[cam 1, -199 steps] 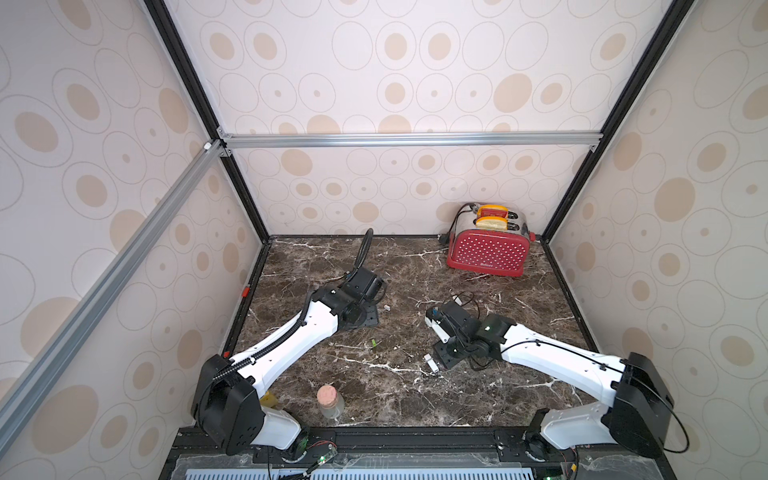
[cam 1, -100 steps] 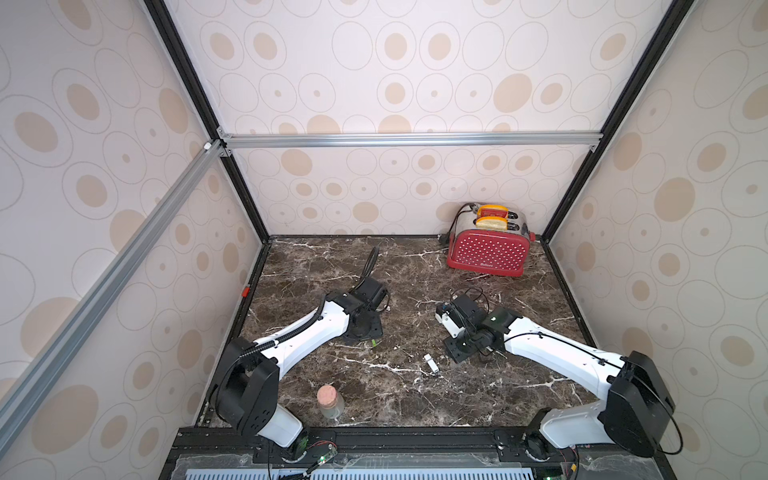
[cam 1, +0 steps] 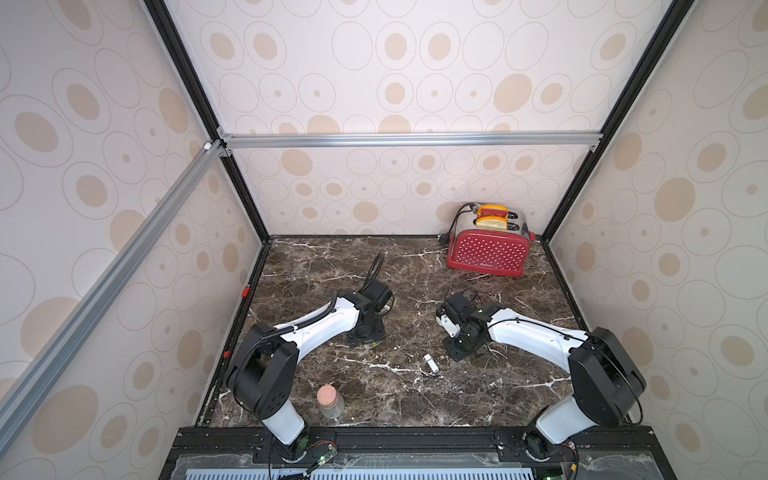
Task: Close the usb drive cover
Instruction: Pick up the USB drive from the center of the board, then pick up the cover from the center of the board.
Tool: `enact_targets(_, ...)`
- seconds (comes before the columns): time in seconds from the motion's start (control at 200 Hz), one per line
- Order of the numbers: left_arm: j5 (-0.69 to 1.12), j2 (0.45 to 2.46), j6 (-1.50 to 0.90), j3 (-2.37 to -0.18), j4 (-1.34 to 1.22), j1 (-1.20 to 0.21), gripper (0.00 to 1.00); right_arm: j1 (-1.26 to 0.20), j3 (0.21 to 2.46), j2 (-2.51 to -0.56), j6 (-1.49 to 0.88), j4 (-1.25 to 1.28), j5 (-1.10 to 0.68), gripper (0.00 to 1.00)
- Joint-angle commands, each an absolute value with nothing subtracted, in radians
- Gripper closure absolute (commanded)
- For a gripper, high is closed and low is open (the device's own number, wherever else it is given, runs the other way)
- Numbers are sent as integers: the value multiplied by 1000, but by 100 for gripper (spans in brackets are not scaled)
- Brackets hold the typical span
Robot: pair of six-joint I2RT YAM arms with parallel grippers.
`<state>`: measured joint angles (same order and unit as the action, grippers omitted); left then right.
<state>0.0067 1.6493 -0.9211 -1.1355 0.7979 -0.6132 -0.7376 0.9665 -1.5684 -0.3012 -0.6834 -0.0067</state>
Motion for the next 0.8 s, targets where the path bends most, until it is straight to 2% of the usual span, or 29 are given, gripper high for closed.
enact_targets(0.0,-4,1666,-934,-1197,845,-606,38,-724,995,-1584,-286,-685,22,62)
enact_targets(0.796,-14,1793,-946,-1277,885,-606,38,-669,1013,-1690,-260,-639,5,63)
